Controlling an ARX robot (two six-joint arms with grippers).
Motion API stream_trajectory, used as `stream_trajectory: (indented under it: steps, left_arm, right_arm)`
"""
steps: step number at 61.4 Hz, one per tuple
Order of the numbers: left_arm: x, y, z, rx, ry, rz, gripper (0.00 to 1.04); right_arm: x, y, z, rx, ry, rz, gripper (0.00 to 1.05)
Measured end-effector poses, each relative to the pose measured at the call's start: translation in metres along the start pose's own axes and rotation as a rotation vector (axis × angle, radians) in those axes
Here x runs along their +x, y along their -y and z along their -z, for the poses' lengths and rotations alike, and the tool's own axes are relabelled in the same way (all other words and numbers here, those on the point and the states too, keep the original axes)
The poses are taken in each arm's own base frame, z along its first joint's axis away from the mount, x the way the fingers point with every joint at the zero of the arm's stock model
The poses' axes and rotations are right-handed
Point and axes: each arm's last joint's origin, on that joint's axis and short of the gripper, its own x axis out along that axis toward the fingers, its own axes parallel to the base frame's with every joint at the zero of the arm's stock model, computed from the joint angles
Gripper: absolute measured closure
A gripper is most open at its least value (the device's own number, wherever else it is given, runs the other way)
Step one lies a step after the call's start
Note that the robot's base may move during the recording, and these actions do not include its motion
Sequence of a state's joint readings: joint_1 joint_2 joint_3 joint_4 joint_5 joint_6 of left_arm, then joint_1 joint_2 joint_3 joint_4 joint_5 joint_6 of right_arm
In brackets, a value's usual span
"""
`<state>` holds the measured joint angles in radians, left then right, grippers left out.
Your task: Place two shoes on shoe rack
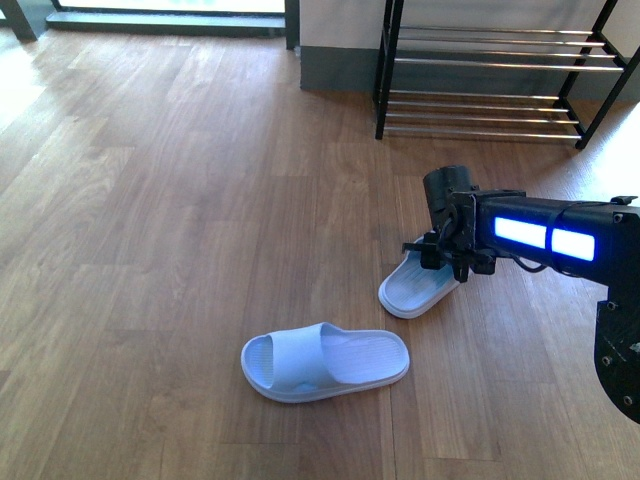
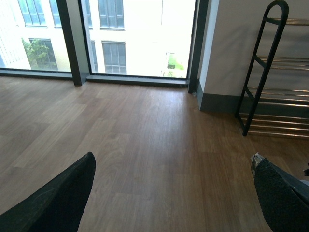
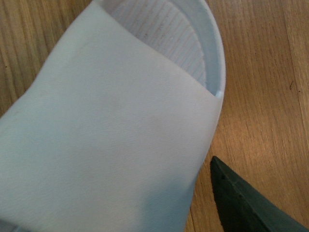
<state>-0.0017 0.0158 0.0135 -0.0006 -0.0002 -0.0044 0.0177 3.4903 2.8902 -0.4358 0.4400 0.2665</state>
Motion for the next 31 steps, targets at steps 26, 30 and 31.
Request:
stream_trajectory:
  steps: [26,30,31]
  left_arm:
    - [0.000,0.000,0.000,0.000,0.000,0.000,0.09]
    - [0.000,0.000,0.000,0.000,0.000,0.000,0.09]
    - [0.000,0.000,0.000,0.000,0.000,0.000,0.09]
  right_arm:
    - [-0.025,0.022,-0.014,0.028,0.091,-0.074,1.03]
    - [-0.042,0.028,-0.019,0.025,0.122,-0.101,1.03]
    - [-0.045,0.029,-0.019,0.026,0.127,-0.104,1.03]
